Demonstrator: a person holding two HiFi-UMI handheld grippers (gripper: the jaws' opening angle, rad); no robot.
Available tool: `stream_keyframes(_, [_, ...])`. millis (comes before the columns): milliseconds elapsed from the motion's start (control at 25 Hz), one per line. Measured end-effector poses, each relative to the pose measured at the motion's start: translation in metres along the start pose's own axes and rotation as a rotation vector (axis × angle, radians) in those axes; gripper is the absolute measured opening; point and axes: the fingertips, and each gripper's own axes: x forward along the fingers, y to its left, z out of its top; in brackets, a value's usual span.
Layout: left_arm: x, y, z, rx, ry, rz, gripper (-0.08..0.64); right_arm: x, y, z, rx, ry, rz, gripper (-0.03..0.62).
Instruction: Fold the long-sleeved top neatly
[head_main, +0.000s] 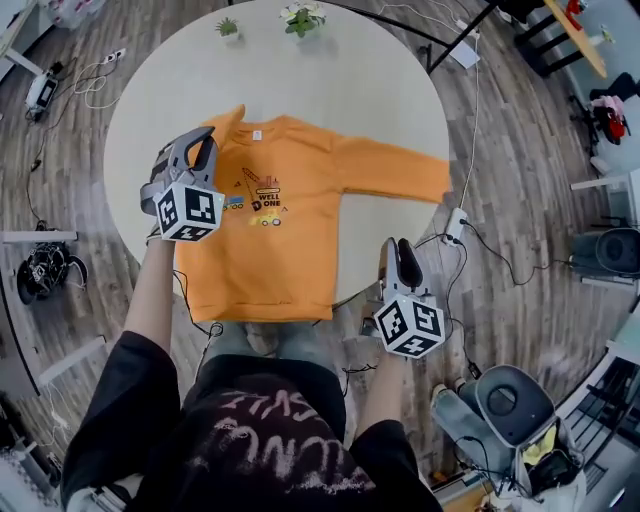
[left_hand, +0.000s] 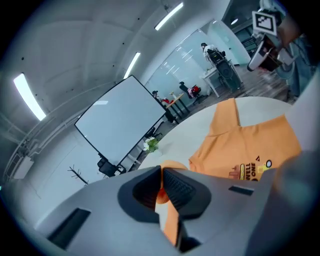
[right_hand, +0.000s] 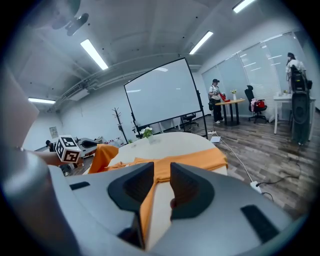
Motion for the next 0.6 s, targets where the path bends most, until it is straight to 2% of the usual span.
stream_keyframes(160, [0.032,-0.061,0.034,0.065,-0.006,-0.107,0.021,-0.009,-0.039,0.006,0.017,0.008,-0.051,0.107])
stream_keyframes(280, [0.051,-0.095,0.047,0.092,-0.003,-0.178,0.023,-0.008,-0.054,0.011,0.018,0.021,-0.071,0.107])
stream_keyframes(360, [0.060,-0.117,0.052,0.097,0.001,-0.224,0.061,-0.006,-0.063,0.011,0.018,0.027,-0.077,0.107])
stream_keyframes(440, [0.066,-0.135,0.054,0.087,0.009,-0.259,0.136,-0.005,-0.074,0.009,0.023,0.035,-0.082,0.107])
stream_keyframes(520, [0.069,-0.144,0.056,0.065,0.014,-0.276,0.146,-0.002,-0.080,0.008,0.027,0.044,-0.085,0.107])
stream_keyframes(600, [0.073,-0.151,0.058,0.087,0.022,-0.285,0.161,0.002,-0.083,0.006,0.028,0.052,-0.083,0.107])
